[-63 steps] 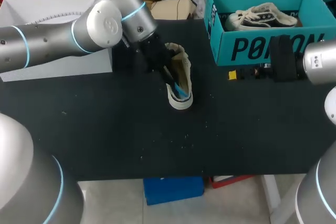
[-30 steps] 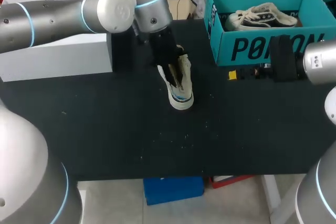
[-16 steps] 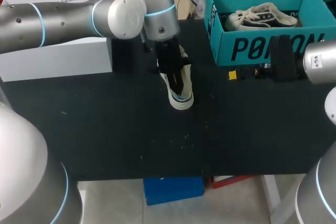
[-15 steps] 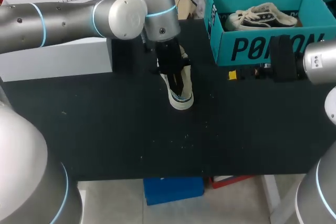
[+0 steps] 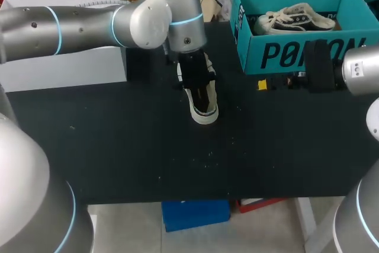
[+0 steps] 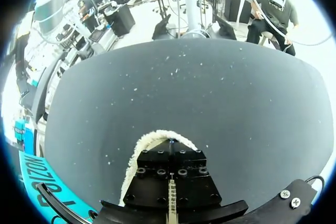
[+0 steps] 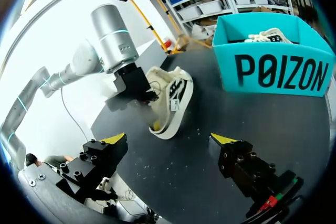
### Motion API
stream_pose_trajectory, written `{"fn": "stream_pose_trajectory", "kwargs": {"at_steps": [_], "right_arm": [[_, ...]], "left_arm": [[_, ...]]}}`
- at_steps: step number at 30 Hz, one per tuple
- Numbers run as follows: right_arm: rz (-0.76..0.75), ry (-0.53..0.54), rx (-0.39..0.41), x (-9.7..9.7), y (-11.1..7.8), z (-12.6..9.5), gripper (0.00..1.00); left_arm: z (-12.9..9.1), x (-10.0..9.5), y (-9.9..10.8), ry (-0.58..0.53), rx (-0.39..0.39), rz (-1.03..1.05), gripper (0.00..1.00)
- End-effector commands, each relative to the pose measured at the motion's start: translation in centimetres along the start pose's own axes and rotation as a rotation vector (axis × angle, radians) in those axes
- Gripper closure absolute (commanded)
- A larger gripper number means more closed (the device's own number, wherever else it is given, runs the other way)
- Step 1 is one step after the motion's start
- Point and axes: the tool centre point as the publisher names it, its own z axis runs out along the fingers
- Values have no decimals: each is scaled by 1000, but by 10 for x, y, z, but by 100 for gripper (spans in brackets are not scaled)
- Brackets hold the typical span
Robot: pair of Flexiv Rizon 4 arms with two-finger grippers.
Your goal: Take the shoe out of the shoebox, open the shoe tongue, remove and reinsert the insole, then place the shoe into the shoebox
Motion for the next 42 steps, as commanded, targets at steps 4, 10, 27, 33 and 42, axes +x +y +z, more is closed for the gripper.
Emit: {"fn": "stream_pose_trajectory", "kwargs": {"at_steps": [4,10,27,33,42], "right_arm": [[1,-1,2,0,1,1,0],[1,-1,2,0,1,1,0],[1,-1,2,0,1,1,0],[1,-1,2,0,1,1,0],[1,-1,2,0,1,1,0]], "left_arm": [[-18,-7,-3,-14,-31,30,100],[-69,-1,-15,-65,-97,36,100],[-196,45,35,-109,-292,-125,100],[-208,37,61,-92,-301,-139,100],[-200,16,106,-45,-297,-118,100]]}}
